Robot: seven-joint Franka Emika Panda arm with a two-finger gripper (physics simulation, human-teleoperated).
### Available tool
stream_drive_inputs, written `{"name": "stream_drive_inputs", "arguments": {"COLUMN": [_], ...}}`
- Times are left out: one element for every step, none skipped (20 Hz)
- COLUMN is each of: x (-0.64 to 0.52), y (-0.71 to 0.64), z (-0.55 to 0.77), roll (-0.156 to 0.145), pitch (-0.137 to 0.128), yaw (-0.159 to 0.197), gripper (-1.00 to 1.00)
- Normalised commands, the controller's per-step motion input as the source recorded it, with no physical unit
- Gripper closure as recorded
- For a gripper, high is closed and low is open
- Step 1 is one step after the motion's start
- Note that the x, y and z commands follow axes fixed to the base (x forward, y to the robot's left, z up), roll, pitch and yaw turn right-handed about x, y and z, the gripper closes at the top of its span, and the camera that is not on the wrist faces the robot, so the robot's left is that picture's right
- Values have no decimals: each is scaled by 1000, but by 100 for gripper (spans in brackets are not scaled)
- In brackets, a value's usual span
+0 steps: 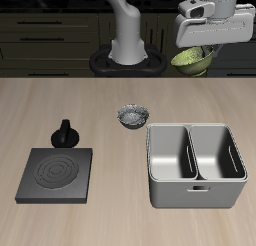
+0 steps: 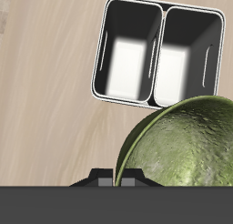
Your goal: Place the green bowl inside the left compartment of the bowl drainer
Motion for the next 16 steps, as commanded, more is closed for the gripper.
{"name": "stream_drive_inputs", "arguments": {"x": [255,219,132,200,283,225,169,284,314,452,215,219,261,2,456,253], "y": [391,205,95,-31,239,73,-35,36,75,242,-11,111,16,-75,267,108], "z": [108,53,85,95,123,59,12,-32,20,-6,-4,74,38,4,98,-40], "roll": [9,16,-4,22,6,-13,17,-5,-69,6,-10,28,-26,0,3,-8], "pitch": [8,12,2,1,-6,-1,0,50,6,-15,23,-42,1,0,-45,-1], "yaw": [18,48,-5,-32,33,-22,8,-1,8,49,-7,34,-5,0,20,13], "gripper": [100,100,100,100,100,100,100,100,100,100,100,100,100,100,100,100]}}
